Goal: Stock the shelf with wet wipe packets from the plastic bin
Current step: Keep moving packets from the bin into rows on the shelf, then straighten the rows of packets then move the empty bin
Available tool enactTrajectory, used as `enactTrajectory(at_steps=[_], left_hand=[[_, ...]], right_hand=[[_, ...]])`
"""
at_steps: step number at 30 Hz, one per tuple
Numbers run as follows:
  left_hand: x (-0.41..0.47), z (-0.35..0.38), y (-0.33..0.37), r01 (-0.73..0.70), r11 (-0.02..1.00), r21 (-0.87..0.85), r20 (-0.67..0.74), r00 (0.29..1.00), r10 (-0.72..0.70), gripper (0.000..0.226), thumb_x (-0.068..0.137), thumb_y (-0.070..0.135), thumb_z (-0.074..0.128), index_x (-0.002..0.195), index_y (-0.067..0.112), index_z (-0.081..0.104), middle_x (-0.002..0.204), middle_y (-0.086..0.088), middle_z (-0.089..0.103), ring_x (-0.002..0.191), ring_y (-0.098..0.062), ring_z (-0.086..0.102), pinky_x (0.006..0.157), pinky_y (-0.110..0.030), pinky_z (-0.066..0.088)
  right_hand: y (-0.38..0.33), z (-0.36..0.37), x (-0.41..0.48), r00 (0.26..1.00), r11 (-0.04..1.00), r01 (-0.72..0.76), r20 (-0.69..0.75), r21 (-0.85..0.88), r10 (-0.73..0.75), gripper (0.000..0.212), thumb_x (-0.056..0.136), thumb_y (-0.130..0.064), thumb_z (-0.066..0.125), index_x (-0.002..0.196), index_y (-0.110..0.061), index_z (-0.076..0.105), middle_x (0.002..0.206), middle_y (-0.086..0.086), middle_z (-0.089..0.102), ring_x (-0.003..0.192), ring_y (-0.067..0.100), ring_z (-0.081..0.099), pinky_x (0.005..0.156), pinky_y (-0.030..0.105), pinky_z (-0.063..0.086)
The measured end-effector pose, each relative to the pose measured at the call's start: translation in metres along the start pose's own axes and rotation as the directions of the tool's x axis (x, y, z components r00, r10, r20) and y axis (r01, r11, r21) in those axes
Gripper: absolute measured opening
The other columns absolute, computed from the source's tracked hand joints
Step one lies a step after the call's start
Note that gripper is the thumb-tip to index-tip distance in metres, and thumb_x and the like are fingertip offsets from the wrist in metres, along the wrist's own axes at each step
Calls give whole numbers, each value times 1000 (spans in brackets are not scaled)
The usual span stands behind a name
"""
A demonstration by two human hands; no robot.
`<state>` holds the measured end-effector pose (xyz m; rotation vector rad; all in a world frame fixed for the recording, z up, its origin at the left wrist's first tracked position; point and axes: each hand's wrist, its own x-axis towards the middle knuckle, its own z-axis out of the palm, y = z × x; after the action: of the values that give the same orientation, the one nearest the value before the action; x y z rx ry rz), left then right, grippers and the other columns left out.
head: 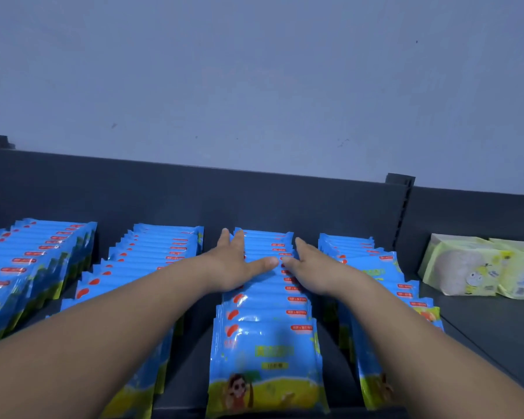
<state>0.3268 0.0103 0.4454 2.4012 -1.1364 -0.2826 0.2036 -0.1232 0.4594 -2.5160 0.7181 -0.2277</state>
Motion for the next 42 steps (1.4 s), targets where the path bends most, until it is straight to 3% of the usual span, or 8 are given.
enactTrajectory(at_steps=[8, 15, 20, 24, 27, 31, 35, 42], left_hand=[[24, 8, -3, 3, 1000, 20, 129, 992, -6, 123, 66, 82, 53, 152, 22, -11, 158, -1, -22, 149, -17, 6, 117, -34, 16], [47, -12, -12, 3, 1000, 6, 101, 995, -4, 128, 64, 74, 67, 152, 21, -10, 161, 1, -12, 148, -14, -11, 118, -37, 9], [72, -13, -18, 78, 996, -39, 171, 983, -70, 138, 39, 85, 67, 151, 28, 10, 157, 1, 18, 141, -18, 27, 115, -40, 28], [75, -12, -15, 79, 988, -133, 171, 984, -55, 120, 49, 67, 82, 146, 24, 26, 143, 5, 38, 124, -16, 46, 106, -34, 40], [71, -14, -12, 70, 987, -143, 177, 983, -45, 116, 52, 65, 82, 146, 25, 26, 143, 5, 37, 123, -16, 47, 105, -33, 41], [54, -21, -7, -2, 997, -71, 66, 998, 7, 127, 56, 68, 77, 152, 23, 9, 158, 2, 11, 144, -17, 21, 114, -32, 25], [18, -23, 2, -144, 986, -80, -105, 985, 135, 116, 63, 61, 77, 153, 21, 15, 158, 3, 18, 144, -15, 23, 113, -31, 25], [-71, -26, 13, -334, 938, -90, -199, 929, 312, 91, 77, 43, 73, 151, 24, 23, 155, 6, 27, 142, -11, 26, 111, -23, 23]], right_hand=[[3, 10, 22, 991, 991, 17, 130, 130, -34, 31, 96, -34, 44, 125, -22, 45, 121, -5, 58, 104, 16, 60, 95, 33, 47], [3, -5, 62, 998, 995, -61, 40, 74, 58, 41, 96, -44, 43, 126, -15, 41, 124, 5, 58, 104, 20, 59, 93, 36, 47], [0, 3, 81, 991, 994, -104, 95, 43, 99, 65, 95, -49, 41, 149, -17, 22, 150, 1, 38, 128, 23, 47, 109, 35, 36], [-2, 4, 80, 990, 991, -110, 99, 74, 102, 62, 99, -38, 41, 151, -15, 17, 146, 5, 41, 120, 21, 52, 93, 27, 39], [0, 3, 78, 991, 993, -106, 90, 59, 101, 64, 99, -40, 39, 152, -16, 14, 151, 4, 37, 127, 21, 47, 98, 28, 37], [-3, -7, 67, 997, 995, -55, -51, 88, 60, 48, 100, -38, 41, 141, -13, 35, 144, 5, 45, 125, 22, 48, 104, 31, 37], [-12, -20, 27, 979, 999, 29, -201, 29, -23, 56, 101, -35, 41, 151, -19, 24, 157, 0, 25, 143, 19, 27, 113, 31, 23], [-12, -21, -76, 936, 998, 51, -348, -28, -57, 53, 98, -35, 47, 148, -27, 31, 153, -6, 34, 137, 14, 36, 108, 28, 29]])
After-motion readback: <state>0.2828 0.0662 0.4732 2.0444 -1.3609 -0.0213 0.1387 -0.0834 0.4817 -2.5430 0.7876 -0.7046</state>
